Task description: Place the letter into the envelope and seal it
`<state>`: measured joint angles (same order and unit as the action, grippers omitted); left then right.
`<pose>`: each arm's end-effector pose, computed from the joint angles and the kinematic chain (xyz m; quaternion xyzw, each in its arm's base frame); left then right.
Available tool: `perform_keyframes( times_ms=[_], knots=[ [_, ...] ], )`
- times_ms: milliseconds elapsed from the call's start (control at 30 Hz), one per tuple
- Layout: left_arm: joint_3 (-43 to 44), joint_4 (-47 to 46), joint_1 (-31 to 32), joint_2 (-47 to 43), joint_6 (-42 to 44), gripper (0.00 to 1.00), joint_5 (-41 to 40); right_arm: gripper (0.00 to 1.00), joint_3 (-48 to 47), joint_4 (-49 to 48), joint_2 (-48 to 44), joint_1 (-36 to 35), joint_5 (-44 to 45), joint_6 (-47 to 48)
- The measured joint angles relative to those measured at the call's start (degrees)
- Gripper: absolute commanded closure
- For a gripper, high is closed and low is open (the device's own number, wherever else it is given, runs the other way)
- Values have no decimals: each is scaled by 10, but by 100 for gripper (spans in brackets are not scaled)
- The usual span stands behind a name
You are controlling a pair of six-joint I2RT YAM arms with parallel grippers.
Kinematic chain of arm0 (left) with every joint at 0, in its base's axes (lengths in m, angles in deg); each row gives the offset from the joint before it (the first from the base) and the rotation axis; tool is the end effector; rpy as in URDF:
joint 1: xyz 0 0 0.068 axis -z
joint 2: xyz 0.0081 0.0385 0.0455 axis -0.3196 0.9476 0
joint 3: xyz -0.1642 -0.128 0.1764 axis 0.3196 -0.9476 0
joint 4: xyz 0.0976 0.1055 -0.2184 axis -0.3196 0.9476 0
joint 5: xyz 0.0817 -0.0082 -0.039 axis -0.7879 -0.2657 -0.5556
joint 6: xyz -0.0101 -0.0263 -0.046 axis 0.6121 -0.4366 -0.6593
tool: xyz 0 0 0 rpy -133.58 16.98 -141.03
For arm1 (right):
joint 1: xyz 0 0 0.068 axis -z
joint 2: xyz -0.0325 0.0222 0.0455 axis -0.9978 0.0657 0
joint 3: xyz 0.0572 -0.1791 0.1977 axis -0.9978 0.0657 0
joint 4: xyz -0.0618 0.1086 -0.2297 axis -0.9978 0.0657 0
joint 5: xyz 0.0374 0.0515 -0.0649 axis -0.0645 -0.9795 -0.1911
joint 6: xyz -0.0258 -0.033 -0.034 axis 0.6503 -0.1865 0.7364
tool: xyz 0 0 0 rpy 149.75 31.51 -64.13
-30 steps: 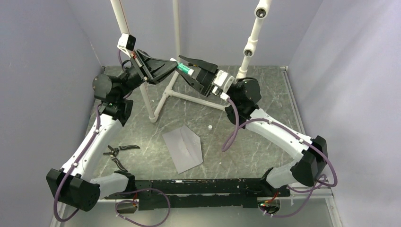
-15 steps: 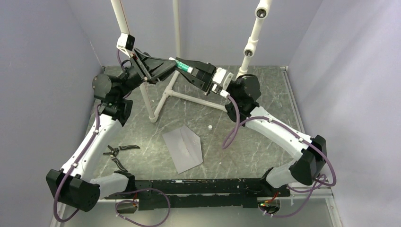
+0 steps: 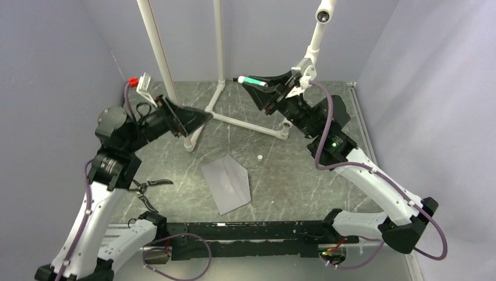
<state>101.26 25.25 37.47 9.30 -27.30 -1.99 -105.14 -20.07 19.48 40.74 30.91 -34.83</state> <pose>0.1540 -0.0744 0.4716 0.0506 0.6509 -0.5836 0.4829 0.1744 0.1866 0.4939 -0.2711 0.4531 0.3763 0.7613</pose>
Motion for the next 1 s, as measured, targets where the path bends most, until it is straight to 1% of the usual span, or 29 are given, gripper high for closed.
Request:
perform_keyframes(
  times_ms=[67, 133, 233, 300, 367, 500, 533, 600, 633, 733, 800, 900, 1000],
  knots=[
    [-19, 53, 0, -29, 59, 46, -24, 100, 0, 64, -17, 1, 32, -36],
    [-55, 96, 0, -58, 113, 55, -48, 100, 2, 150, -23, 2, 62, -77],
    [-112, 131, 8, -67, 158, 60, -82, 100, 18, 229, -14, 0, 85, -118],
    [-148, 154, 24, -59, 177, 61, -113, 100, 42, 279, -2, -6, 96, -144],
    [-176, 174, 57, -43, 193, 61, -156, 100, 67, 326, 17, -17, 101, -170],
    [-207, 211, 151, -18, 219, 60, -256, 100, 113, 390, 64, -52, 106, -207],
    [-207, 215, 173, -11, 225, 60, -278, 100, 120, 400, 74, -59, 107, -213],
    [-203, 219, 222, 14, 232, 65, -325, 100, 135, 415, 96, -77, 108, -228],
    [-199, 221, 242, 32, 234, 70, -345, 100, 141, 416, 102, -83, 110, -232],
    [-186, 221, 283, 99, 231, 89, -393, 100, 157, 416, 114, -100, 119, -241],
    [-184, 221, 292, 149, 220, 96, -414, 100, 170, 407, 119, -118, 137, -240],
    [-193, 217, 292, 208, 196, 97, -432, 100, 203, 370, 122, -159, 159, -232],
    [-217, 213, 292, 228, 174, 97, -436, 100, 240, 335, 123, -193, 174, -225]
  ],
)
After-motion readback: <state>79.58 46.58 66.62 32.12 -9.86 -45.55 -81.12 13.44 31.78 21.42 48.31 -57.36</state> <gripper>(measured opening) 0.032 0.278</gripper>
